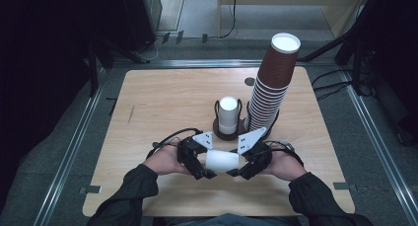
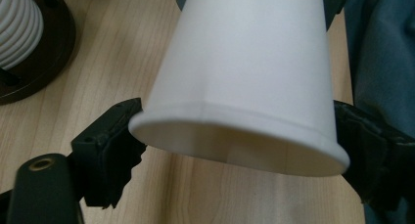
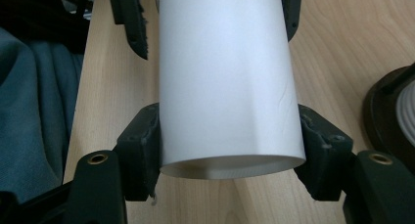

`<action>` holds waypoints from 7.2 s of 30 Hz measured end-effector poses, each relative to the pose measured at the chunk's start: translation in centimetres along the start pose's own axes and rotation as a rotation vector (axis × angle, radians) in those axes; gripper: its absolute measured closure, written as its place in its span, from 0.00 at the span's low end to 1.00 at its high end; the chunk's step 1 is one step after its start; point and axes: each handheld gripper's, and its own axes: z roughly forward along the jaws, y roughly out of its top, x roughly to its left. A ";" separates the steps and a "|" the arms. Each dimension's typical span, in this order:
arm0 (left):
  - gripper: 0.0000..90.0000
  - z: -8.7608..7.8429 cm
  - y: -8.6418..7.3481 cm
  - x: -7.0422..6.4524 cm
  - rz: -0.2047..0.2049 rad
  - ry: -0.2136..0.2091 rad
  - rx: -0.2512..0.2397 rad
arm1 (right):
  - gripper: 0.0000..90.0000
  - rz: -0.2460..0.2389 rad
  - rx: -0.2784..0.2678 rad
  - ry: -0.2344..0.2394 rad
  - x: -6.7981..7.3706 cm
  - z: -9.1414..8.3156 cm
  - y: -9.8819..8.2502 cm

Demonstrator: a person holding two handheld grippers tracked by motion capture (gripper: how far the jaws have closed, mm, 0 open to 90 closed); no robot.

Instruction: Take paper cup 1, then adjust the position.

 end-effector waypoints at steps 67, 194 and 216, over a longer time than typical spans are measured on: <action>0.36 -4.0 -0.6 0.5 -0.125 -0.017 -0.382 | 0.25 0.144 -0.227 -0.006 -1.0 -1.8 -0.1; 0.35 -5.4 -2.4 0.6 -0.225 0.166 -0.334 | 0.21 0.202 -0.100 -0.142 -0.8 -1.0 -1.0; 0.34 -8.2 -5.7 1.5 -0.289 0.293 -0.319 | 0.21 0.247 -0.097 -0.176 -1.7 -1.3 -1.6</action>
